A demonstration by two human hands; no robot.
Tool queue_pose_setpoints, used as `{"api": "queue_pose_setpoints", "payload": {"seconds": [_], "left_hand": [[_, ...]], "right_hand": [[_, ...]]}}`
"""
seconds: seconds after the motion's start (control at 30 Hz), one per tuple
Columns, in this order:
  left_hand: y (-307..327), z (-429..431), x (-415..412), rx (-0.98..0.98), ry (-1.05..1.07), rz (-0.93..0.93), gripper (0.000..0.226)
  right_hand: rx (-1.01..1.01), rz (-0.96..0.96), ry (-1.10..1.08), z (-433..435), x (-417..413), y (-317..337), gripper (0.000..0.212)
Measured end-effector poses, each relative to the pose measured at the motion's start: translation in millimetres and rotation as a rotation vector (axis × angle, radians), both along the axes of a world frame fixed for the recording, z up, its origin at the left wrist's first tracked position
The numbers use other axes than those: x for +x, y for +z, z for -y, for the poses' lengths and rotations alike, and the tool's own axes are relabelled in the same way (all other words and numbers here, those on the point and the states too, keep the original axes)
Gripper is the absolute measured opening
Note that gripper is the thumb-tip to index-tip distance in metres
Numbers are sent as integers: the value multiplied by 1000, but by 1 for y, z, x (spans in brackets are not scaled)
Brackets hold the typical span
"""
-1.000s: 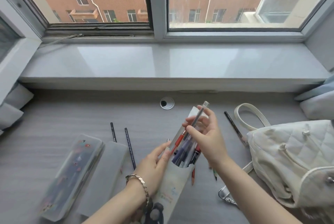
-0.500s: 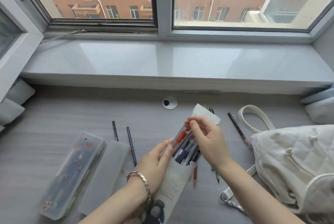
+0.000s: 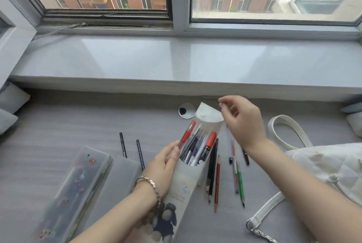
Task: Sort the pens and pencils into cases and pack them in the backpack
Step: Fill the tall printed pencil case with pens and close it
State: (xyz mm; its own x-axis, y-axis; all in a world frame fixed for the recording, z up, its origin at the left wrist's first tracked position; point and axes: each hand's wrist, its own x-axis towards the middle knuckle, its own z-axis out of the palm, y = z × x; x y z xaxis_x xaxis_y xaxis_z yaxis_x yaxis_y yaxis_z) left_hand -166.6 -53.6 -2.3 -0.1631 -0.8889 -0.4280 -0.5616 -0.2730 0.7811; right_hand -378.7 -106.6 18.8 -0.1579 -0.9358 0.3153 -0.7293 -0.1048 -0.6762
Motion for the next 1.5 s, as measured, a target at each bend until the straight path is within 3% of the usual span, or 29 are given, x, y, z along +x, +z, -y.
{"api": "queue_pose_setpoints", "payload": {"seconds": [0.13, 0.2, 0.3, 0.47, 0.57, 0.63, 0.77, 0.87, 0.9, 0.93, 1.0, 1.1, 1.33, 1.5], "left_hand": [[-13, 13, 10, 5, 78, 17, 35], [-14, 18, 15, 9, 111, 13, 37], [-12, 25, 19, 14, 153, 10, 39], [-11, 27, 21, -3, 162, 30, 38], [-11, 24, 20, -1, 156, 19, 37], [-9, 22, 20, -5, 156, 13, 36], [-3, 11, 18, -24, 148, 15, 35], [2, 3, 16, -36, 141, 5, 33], [3, 0, 16, -34, 133, 6, 34], [4, -2, 17, -32, 125, 9, 34], [5, -6, 18, -29, 124, 6, 35], [6, -9, 19, -34, 124, 8, 36], [13, -9, 23, -43, 92, 20, 38], [12, -15, 28, -34, 85, 13, 38]], "right_hand": [[488, -342, 32, 58, -28, -37, 34], [632, -587, 42, 77, -34, -51, 41], [663, -812, 51, 94, -32, -59, 48], [604, -914, 206, 99, -38, -60, 52], [615, -758, 294, 84, -45, -50, 38], [573, -524, 265, 66, -47, -40, 30], [559, -3, 222, 20, -49, -11, 50], [686, 307, 180, -8, -50, 4, 28], [697, 303, 125, -14, -49, 9, 12], [701, 272, 63, -16, -49, 10, 11], [713, 174, -75, -16, -48, 7, 43], [720, 108, -228, -1, -42, -10, 43], [913, -236, -251, 21, -4, -66, 22], [865, -152, -205, 21, 4, -53, 36]]}}
